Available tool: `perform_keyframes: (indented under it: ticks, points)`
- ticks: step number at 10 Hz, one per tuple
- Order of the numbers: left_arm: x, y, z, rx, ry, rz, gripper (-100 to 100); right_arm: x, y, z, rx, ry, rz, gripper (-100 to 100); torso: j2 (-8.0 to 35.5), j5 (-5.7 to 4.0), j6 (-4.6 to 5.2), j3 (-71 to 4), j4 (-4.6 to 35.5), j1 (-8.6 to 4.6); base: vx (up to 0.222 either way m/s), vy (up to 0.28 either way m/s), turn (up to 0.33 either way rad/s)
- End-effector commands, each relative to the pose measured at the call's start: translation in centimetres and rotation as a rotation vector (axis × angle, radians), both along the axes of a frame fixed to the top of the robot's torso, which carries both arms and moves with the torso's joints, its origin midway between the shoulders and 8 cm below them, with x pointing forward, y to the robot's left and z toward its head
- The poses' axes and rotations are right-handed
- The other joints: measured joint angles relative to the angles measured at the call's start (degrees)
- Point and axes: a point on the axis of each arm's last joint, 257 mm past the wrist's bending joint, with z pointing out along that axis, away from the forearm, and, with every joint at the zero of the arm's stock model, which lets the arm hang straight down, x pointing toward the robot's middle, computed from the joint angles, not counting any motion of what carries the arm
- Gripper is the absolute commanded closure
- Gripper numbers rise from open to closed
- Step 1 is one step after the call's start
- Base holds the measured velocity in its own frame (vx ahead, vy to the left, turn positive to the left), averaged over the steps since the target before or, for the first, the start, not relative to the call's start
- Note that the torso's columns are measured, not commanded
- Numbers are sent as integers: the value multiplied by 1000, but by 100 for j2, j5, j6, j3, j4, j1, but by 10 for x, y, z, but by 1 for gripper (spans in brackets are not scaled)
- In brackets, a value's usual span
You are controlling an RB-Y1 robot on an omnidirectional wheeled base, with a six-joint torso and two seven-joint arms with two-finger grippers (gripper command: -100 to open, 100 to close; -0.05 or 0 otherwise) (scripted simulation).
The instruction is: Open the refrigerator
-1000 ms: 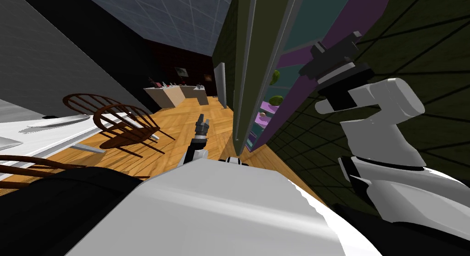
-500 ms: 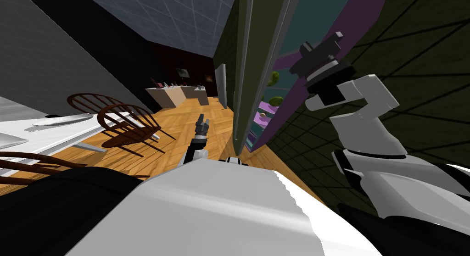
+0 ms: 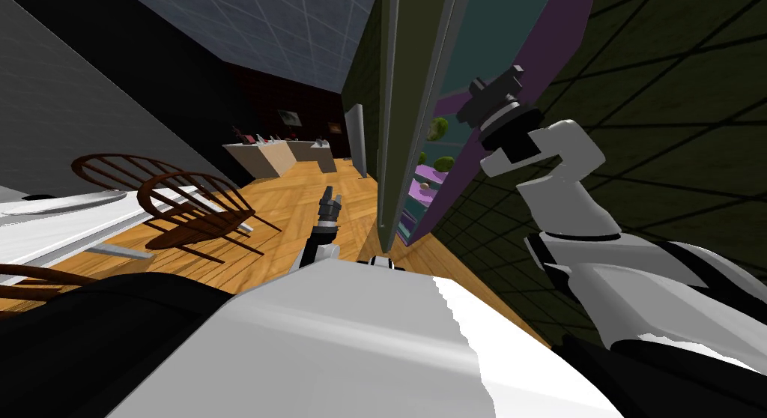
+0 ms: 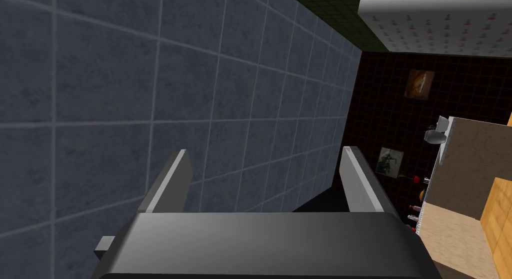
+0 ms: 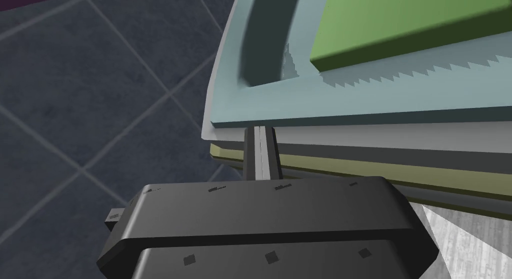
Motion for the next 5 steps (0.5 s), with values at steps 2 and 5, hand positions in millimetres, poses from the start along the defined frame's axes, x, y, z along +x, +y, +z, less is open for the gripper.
perform_keyframes:
  ticks: [2,5]
  points:
    - [0,0,0,0,0,0,0,19,41,-7,-14,48,19,100,6,-1,-1,4,1,1,-23,5,-182]
    - [0,0,0,0,0,0,0,25,78,-8,-54,87,20,100,19,5,-5,13,7,13,-44,22,-35]
